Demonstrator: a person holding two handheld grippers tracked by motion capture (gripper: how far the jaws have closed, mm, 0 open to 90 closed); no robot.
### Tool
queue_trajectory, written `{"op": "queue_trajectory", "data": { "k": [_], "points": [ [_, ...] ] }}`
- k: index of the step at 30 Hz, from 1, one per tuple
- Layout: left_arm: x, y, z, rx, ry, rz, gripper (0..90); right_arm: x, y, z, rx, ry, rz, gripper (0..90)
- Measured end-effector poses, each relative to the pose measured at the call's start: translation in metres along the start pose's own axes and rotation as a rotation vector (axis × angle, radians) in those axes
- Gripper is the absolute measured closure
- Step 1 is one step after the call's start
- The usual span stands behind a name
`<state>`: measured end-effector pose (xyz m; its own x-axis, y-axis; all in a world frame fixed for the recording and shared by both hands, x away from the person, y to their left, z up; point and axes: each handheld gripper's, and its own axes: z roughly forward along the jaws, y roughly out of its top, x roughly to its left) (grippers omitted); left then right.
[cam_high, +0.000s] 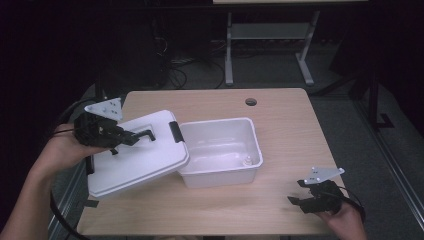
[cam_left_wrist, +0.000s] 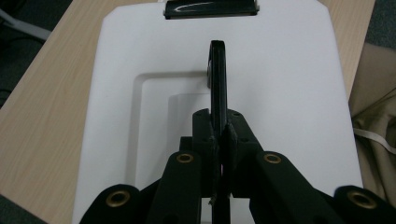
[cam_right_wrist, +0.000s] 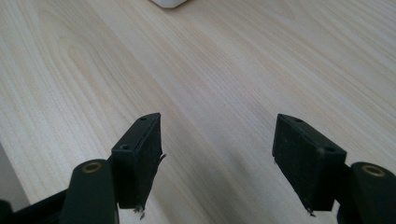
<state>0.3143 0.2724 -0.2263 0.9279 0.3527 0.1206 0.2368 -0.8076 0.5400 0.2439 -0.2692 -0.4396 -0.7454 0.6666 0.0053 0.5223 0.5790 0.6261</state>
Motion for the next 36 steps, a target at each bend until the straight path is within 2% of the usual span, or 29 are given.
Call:
{"op": "queue_trajectory", "data": {
  "k": [12, 29, 36],
  "points": [
    [0.001, 0.027, 0.014, -0.014, -0.024, 0.030, 84.0, 0.000, -0.001, -0.002, -0.007, -0.003, -0.001, 32.3],
    [0.005, 0.068, 0.052, -0.018, -0.081, 0.073, 84.0, -0.001, -0.001, -0.004, -0.015, 0.001, -0.002, 32.3],
    [0.007, 0.078, 0.064, -0.021, -0.097, 0.084, 83.9, 0.000, -0.002, -0.005, -0.022, 0.003, 0.001, 32.3]
  ]
}}
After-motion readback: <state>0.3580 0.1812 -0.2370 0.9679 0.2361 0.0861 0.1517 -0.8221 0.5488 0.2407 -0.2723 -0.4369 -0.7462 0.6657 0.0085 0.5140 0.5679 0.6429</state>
